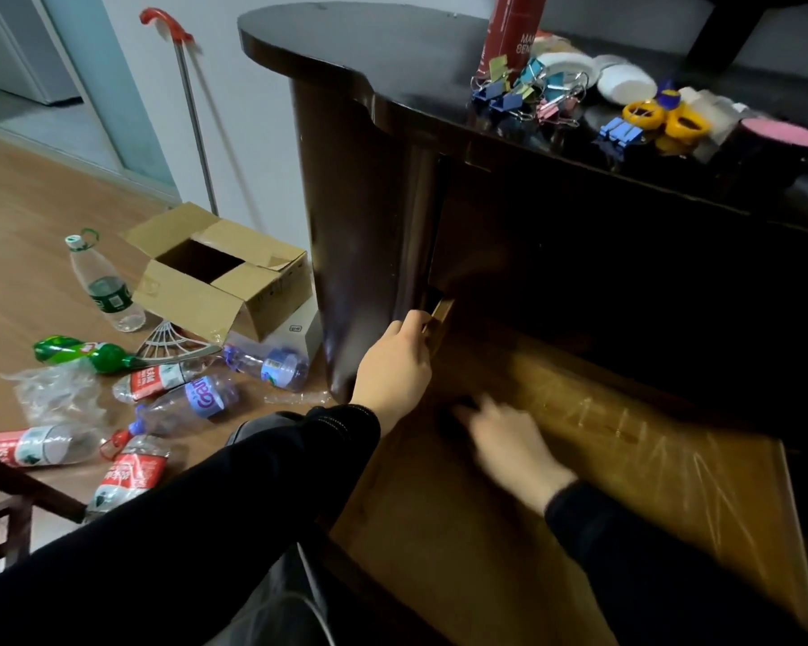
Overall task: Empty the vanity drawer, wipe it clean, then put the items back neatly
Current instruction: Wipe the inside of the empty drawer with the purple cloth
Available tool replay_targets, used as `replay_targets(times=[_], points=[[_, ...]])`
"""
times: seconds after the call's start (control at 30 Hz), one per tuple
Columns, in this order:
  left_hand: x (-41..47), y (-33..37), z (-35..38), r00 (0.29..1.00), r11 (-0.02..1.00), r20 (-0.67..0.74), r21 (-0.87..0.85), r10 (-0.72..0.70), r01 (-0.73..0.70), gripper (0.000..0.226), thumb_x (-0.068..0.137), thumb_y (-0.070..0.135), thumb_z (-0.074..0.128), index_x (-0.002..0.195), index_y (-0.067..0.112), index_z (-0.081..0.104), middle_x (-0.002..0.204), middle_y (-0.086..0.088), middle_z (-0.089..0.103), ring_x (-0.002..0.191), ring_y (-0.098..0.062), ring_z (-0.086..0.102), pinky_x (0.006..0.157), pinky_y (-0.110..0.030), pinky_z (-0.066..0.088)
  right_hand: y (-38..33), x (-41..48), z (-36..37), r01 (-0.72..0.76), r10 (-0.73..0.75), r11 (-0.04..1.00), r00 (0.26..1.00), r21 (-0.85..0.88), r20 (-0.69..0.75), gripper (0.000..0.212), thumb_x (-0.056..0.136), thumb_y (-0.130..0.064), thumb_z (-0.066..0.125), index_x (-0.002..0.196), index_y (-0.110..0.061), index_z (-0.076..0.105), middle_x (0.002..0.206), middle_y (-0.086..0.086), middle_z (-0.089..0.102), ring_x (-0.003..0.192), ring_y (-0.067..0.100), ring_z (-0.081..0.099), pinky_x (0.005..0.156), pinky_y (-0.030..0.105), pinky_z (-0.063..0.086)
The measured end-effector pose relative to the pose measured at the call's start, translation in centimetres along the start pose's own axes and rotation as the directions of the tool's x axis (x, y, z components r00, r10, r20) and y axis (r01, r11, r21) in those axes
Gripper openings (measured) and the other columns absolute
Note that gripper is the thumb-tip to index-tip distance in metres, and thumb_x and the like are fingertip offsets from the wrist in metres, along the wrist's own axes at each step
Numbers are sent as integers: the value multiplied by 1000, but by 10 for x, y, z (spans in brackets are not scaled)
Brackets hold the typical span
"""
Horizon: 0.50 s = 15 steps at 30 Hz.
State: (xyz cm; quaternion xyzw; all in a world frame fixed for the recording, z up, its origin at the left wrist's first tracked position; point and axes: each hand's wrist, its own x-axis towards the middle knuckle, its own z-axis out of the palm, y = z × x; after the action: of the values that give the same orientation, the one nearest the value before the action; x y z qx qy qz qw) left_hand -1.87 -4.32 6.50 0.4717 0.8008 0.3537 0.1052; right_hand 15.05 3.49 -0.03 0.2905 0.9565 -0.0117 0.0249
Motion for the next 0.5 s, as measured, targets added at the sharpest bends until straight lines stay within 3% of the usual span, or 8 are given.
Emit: replay_targets(times=[0.1, 0.17, 0.23, 0.3, 0.4, 0.43, 0.5], points=[[-2, 1, -2, 1000, 1000, 21, 6, -4, 4, 32, 99, 13, 40, 129, 20, 47, 119, -9, 59, 107, -34, 58, 89, -44, 48, 1, 30, -9, -218, 218, 976, 976, 12, -7, 54, 100, -6, 51, 150, -23, 43, 157, 15, 35, 115, 32, 62, 97, 38, 53], [0, -1, -1, 1000, 1000, 23, 17, -8, 7, 32, 98, 13, 40, 129, 20, 46, 119, -10, 59, 107, -36, 58, 89, -45, 48, -18, 31, -6, -260, 260, 966, 965, 13, -27, 45, 106, -14, 43, 150, -18, 40, 150, 19, 42, 112, 34, 62, 89, 38, 52], [2, -3, 1, 1000, 1000, 14, 18, -12, 12, 32, 98, 13, 39, 128, 20, 47, 119, -9, 60, 107, -36, 58, 89, -44, 48, -48, 9, 0, -151, 151, 988, 988, 18, 3, 43, 108, -15, 35, 151, -14, 35, 142, 22, 45, 105, 37, 64, 79, 42, 53], [2, -3, 3, 1000, 1000, 10, 22, -9, 8, 31, 98, 14, 38, 128, 20, 47, 117, -9, 60, 106, -35, 58, 88, -44, 48, -75, -26, 14, 132, -130, 991, 989, -33, 66, 45, 105, -13, 38, 150, -15, 39, 139, 24, 46, 94, 39, 65, 68, 44, 54], [2, -4, 4, 1000, 1000, 9, 3, -6, 6, 32, 99, 15, 38, 129, 22, 46, 117, -7, 61, 104, -34, 59, 88, -45, 49, -86, -58, 26, 475, -462, 879, 872, -52, 160, 46, 101, -17, 47, 147, -19, 43, 136, 24, 49, 83, 41, 65, 59, 44, 56], [2, -5, 4, 1000, 1000, 8, 1, -8, 8, 32, 99, 15, 38, 129, 23, 46, 116, -7, 61, 103, -34, 59, 88, -45, 49, -79, -54, 23, 529, -514, 848, 838, -41, 183, 44, 103, -18, 45, 147, -21, 41, 136, 22, 48, 86, 41, 65, 63, 45, 57], [2, -4, 4, 1000, 1000, 4, 2, -19, 19, 32, 98, 15, 39, 128, 23, 47, 115, -7, 62, 103, -35, 59, 88, -45, 49, -58, -31, 9, 409, -409, 912, 906, 19, 106, 39, 106, -24, 44, 145, -25, 44, 134, 14, 51, 96, 35, 66, 75, 45, 57]])
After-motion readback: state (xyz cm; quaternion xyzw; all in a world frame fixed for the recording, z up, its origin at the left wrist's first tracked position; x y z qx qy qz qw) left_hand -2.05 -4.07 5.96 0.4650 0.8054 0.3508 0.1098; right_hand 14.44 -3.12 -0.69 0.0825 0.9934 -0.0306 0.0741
